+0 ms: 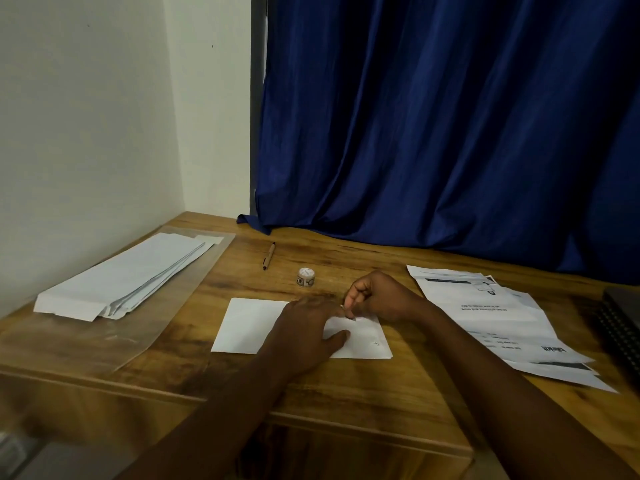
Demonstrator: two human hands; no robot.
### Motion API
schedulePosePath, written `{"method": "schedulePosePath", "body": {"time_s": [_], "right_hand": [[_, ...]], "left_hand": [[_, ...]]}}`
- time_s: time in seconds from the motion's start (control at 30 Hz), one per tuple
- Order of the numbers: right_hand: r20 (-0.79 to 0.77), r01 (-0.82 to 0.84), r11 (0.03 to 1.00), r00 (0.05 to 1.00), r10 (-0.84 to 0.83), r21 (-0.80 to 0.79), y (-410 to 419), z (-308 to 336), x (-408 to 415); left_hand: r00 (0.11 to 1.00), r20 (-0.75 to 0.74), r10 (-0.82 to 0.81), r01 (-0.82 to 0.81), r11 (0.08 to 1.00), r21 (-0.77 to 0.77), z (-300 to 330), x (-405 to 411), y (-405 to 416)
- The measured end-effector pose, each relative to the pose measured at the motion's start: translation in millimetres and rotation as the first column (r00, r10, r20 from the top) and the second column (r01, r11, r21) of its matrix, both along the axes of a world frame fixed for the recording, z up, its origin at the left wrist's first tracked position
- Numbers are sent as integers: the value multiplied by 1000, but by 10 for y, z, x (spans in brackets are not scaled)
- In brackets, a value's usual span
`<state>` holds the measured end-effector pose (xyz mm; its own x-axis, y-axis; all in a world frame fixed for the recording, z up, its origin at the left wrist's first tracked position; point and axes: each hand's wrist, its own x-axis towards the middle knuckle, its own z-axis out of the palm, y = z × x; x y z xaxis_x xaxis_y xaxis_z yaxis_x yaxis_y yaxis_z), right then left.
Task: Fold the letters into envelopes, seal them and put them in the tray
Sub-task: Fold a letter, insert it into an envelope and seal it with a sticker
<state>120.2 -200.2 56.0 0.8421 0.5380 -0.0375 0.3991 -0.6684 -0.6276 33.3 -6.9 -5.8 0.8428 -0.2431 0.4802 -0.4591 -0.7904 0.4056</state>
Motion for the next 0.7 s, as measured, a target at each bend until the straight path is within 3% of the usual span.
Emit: {"method": "schedulePosePath", "body": {"time_s": [0.43, 0.7], "right_hand": [[-12, 10, 1000, 1000, -10, 18, 11, -68, 19], [-11, 174, 983, 985, -174, 57, -85, -219, 156]], "left_hand": [[999, -44, 1, 0, 1000, 23, 0, -32, -3], [998, -62, 5, -3, 1000, 30, -9, -10, 3]]}}
